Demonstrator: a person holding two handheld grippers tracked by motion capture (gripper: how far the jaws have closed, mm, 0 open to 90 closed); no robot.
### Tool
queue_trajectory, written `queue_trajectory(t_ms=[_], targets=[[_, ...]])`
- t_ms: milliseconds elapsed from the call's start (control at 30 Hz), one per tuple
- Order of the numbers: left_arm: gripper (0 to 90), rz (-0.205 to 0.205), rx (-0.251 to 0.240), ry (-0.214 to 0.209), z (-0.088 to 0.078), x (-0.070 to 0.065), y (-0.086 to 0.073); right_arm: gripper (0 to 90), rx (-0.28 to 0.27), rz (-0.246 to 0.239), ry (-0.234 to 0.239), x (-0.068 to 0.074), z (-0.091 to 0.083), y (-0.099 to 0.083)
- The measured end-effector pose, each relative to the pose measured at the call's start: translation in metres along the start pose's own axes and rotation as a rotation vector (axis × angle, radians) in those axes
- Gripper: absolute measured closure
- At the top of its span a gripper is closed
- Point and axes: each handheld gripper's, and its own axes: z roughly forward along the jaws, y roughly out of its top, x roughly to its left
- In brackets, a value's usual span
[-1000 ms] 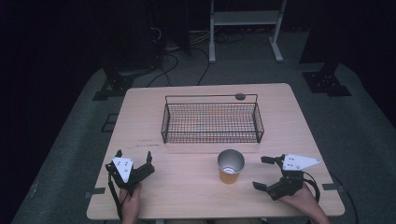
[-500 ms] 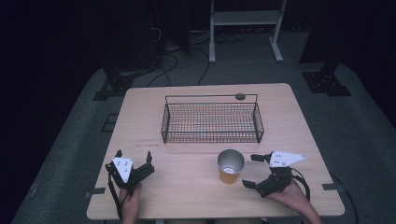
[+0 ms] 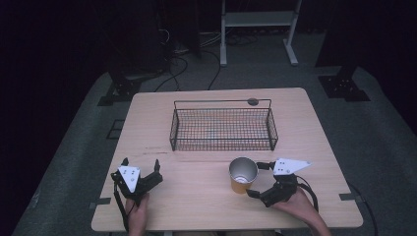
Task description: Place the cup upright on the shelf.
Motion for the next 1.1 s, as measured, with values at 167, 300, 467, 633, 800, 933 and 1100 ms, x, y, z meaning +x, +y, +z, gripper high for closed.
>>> queue_trajectory(t_ms=[167, 300, 467, 633, 800, 933, 1100], targets=[[0.0, 0.002, -0.001, 0.000, 0.000, 0.000, 0.000, 0.0, 0.019, -0.016, 0.002, 0.000, 0.006, 0.006], [0.0, 0.000, 0.000, 0.001, 0.000, 0.000, 0.000, 0.0, 0.020, -0.025, 0.003, 0.001, 0.010, 0.009], [0.0, 0.001, 0.000, 0.000, 0.000, 0.000, 0.000, 0.0, 0.024, -0.025, 0.008, 0.002, 0.016, 0.009], [0.0, 0.001, 0.001, 0.001, 0.000, 0.000, 0.000, 0.0, 0.021, -0.028, 0.003, 0.002, 0.019, 0.010], [0.0, 0.001, 0.000, 0.000, 0.000, 0.000, 0.000, 0.0, 0.021, -0.026, 0.004, 0.001, 0.025, 0.011], [0.0, 0.000, 0.000, 0.000, 0.000, 0.000, 0.000, 0.0, 0.023, -0.026, 0.007, 0.001, 0.028, 0.012], [0.0, -0.001, 0.000, 0.001, 0.000, 0.000, 0.000, 0.0, 0.019, -0.029, 0.019, 0.000, 0.029, 0.012]])
